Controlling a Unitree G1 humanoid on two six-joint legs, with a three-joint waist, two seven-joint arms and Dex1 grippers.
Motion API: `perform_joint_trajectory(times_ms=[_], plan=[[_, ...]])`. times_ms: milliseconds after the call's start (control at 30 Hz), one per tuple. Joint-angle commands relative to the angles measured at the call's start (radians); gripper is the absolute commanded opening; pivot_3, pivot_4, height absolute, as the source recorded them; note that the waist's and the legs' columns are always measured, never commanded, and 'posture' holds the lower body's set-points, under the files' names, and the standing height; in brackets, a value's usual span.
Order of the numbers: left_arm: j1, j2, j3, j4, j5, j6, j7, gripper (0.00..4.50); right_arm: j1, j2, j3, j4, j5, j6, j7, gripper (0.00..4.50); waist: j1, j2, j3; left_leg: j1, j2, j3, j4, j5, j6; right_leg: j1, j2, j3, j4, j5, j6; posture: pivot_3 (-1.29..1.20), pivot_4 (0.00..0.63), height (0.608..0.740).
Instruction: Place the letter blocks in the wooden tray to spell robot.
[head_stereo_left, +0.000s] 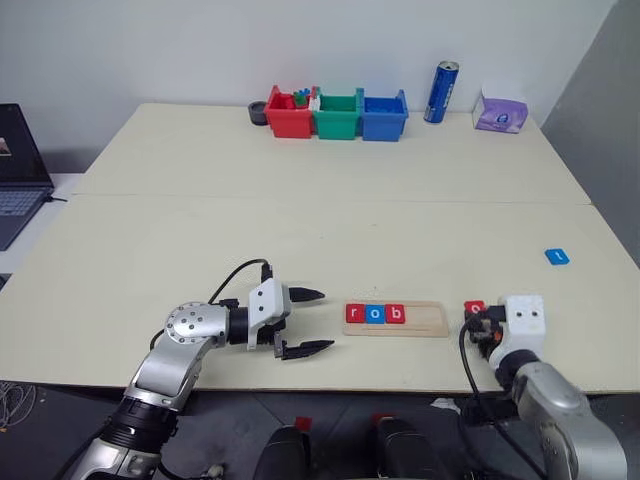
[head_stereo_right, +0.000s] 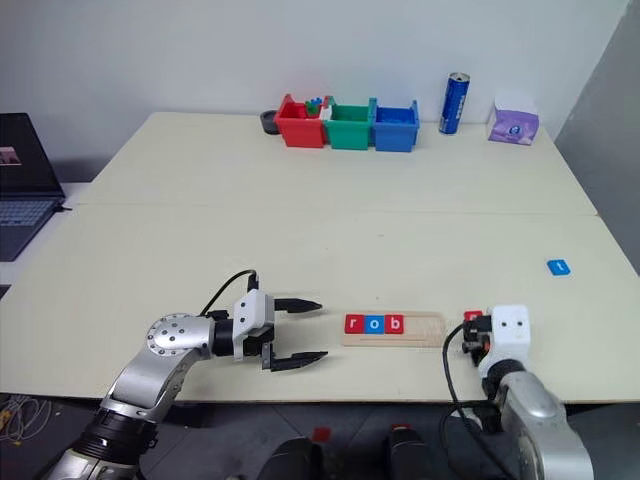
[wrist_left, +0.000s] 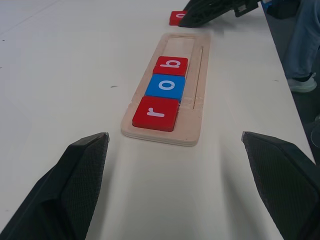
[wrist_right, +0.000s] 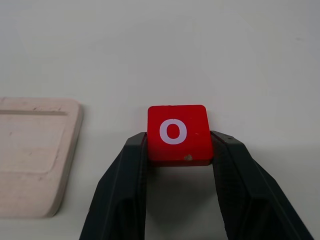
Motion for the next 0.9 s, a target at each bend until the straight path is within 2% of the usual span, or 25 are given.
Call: perform_joint_trajectory(times_ms=[33,100,133,233,333,367,433,500,633,667,767,900], plan=[[-0.023,-0.005,-0.007,-0.005,-0.004,-0.021,-0.012,4.5,0.036,0.042,0.034,-0.017,-0.021,0.026,-0.047,1.44,0.0,-0.001,-0.001,0.0,0.0,0.0,0.0,0.0,0.0,0.0,0.0,0.0,0.0,0.0,0.0,0.0,0.15,0.74],[-0.025,-0.005,-0.007,-0.005,-0.003,-0.021,-0.014,4.5,0.031,0.063,0.032,-0.01,-0.018,0.024,-0.058,1.44,0.0,-0.002,-0.002,0.001,0.0,0.0,0.0,0.0,0.0,0.0,0.0,0.0,0.0,0.0,0.0,0.0,0.15,0.74],[-0.027,-0.005,-0.007,-0.005,-0.003,-0.02,-0.015,4.5,0.02,0.07,0.028,-0.006,-0.015,0.016,-0.06,2.18,0.0,-0.002,-0.002,0.001,0.0,0.0,0.0,0.0,0.0,0.0,0.0,0.0,0.0,0.0,0.0,0.0,0.15,0.74],[-0.03,-0.003,-0.005,-0.01,-0.003,-0.015,-0.017,4.5,-0.018,0.066,0.007,-0.026,-0.012,0.008,-0.056,3.17,-0.001,-0.002,-0.002,0.001,0.0,0.001,0.0,0.0,0.0,0.0,0.0,0.0,0.0,0.0,0.0,0.0,0.15,0.74],[-0.028,0.004,0.002,-0.011,-0.003,-0.013,-0.017,4.5,-0.066,0.02,-0.038,-0.089,0.013,0.057,-0.024,4.25,-0.001,-0.001,-0.001,0.0,-0.001,0.001,0.0,0.0,0.0,0.0,0.0,0.0,0.0,0.0,0.0,0.0,0.15,0.74],[-0.028,0.006,0.004,-0.01,-0.003,-0.014,-0.018,4.5,-0.087,-0.004,-0.054,-0.106,0.029,0.08,-0.005,4.49,0.0,-0.001,-0.001,0.0,-0.001,0.001,0.0,0.0,0.0,0.0,0.0,0.001,0.0,0.0,0.0,0.0,0.15,0.74],[-0.029,0.007,0.004,-0.007,-0.002,-0.016,-0.016,4.5,-0.125,-0.045,-0.085,-0.126,0.08,0.125,0.045,4.49,0.0,-0.001,-0.001,0.0,-0.001,0.001,0.0,0.0,0.0,0.0,0.0,0.001,0.0,0.0,0.0,0.0,0.15,0.74],[-0.031,0.005,0.004,-0.004,0.001,-0.017,-0.013,4.5,-0.163,-0.134,-0.106,-0.118,0.135,0.159,0.14,4.49,-0.001,-0.001,-0.001,0.0,-0.001,0.001,0.0,0.0,0.0,0.0,0.0,0.0,0.0,0.0,0.0,0.0,0.15,0.74],[-0.034,0.002,0.004,0.005,0.005,-0.024,-0.009,4.5,-0.198,-0.424,-0.108,-0.01,0.203,0.143,0.405,4.49,-0.001,-0.001,0.0,0.0,-0.001,0.002,0.0,0.0,0.0,0.0,0.001,0.0,-0.001,0.0,0.0,0.0,0.15,0.74],[-0.032,0.001,0.004,0.006,0.005,-0.026,-0.009,4.5,-0.204,-0.511,-0.092,0.037,0.193,0.091,0.488,4.49,0.0,-0.001,0.001,0.0,-0.002,0.002,0.0,0.0,0.0,0.0,0.001,0.0,-0.001,0.0,0.0,0.0,0.15,0.74],[-0.03,0.001,0.004,0.01,0.007,-0.03,-0.009,4.5,-0.214,-0.663,-0.049,0.145,0.168,-0.035,0.642,4.49,0.0,-0.002,0.001,-0.001,-0.002,0.003,0.0,0.0,0.0,0.0,0.001,-0.001,-0.002,0.0,0.0,0.0,0.15,0.74],[-0.025,0.008,0.009,0.015,0.008,-0.037,-0.012,4.5,-0.236,-0.779,0.022,0.287,0.116,-0.213,0.796,4.49,0.0,-0.002,0.002,-0.001,-0.002,0.003,0.0,0.0,0.0,0.0,0.002,-0.001,-0.002,0.0,0.0,0.0,0.15,0.74]])
